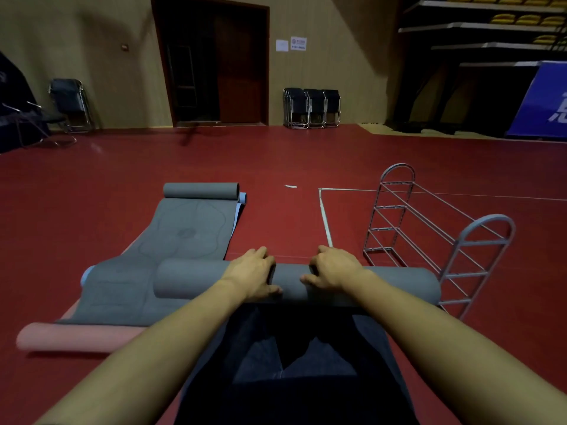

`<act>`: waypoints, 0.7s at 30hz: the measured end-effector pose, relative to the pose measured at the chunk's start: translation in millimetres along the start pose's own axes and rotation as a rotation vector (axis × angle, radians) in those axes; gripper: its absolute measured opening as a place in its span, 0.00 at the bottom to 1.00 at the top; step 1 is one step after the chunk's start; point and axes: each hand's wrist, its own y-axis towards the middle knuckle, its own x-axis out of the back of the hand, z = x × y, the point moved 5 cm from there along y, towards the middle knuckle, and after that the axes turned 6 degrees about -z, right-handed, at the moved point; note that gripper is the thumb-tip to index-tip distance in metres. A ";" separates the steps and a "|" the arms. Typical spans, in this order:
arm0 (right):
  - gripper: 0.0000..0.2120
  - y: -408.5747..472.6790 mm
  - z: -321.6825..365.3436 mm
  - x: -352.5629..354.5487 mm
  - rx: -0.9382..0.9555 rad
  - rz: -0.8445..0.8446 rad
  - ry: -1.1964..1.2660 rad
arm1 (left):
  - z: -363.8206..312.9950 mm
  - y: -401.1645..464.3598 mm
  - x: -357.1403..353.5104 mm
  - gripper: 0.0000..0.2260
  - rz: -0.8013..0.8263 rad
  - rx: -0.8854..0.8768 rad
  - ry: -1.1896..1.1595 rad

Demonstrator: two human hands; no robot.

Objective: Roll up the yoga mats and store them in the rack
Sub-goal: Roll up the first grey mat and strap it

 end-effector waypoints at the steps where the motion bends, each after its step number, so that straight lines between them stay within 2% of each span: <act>1: 0.28 2.2 -1.0 1.4 -0.008 -0.012 0.008 | 0.4 1.8 0.8 0.32 0.005 0.000 -0.002; 8: 0.27 8.0 -2.3 -3.4 -0.061 -0.078 0.024 | 4.4 8.4 -4.6 0.31 0.011 0.040 -0.067; 15: 0.33 12.5 -9.5 -17.1 -0.079 -0.067 0.089 | 14.5 21.2 -18.9 0.43 -0.009 0.028 -0.047; 21: 0.34 20.6 -13.9 -14.2 -0.082 -0.089 0.088 | 14.3 28.0 -19.6 0.40 -0.032 0.013 0.012</act>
